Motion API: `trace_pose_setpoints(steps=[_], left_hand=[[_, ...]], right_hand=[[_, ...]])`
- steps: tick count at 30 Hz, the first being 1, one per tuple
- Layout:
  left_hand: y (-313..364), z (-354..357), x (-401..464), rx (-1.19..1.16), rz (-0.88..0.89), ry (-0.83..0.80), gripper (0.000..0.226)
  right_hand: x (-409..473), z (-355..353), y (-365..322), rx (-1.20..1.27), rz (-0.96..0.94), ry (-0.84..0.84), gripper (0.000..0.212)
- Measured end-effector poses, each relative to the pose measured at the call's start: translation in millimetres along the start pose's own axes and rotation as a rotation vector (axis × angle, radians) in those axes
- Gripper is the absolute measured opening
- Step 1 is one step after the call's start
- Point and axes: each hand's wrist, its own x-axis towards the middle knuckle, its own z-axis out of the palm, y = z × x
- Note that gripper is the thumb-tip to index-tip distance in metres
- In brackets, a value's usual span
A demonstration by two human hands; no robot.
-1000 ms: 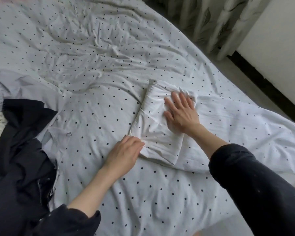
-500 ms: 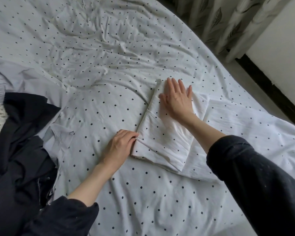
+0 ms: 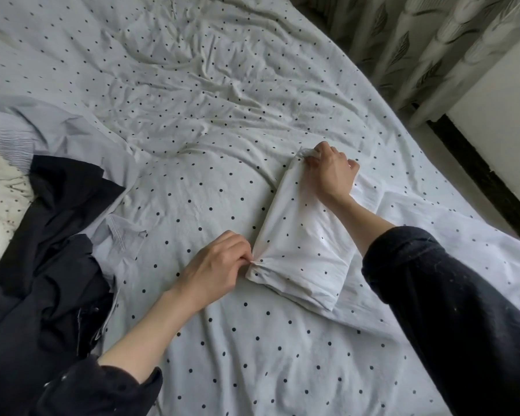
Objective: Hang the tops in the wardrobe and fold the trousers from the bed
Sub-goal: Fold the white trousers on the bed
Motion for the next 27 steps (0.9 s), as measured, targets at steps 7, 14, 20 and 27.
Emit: trace_pose_setpoints(steps=[7,14,20,27], left_hand=[[-4,10,-2,-0.182,-0.319,-0.133,0.013],[3,29,34,-0.464,-0.746,0.008,0.038],[10,31,60,-0.6,-0.778,-0.04,0.018],[58,8,65,-0.614,-0.595,-0.001,0.027]], right_hand=[[-21,3,-2,-0.092,-0.083,-0.054,0.038],[-128,-2,43,-0.159,-0.193,-0.019,0.053],[-149,2,79,-0.378,-0.135,-0.245,0.06],[-163,-37,99,-0.292,-0.084,-0.248,0.056]])
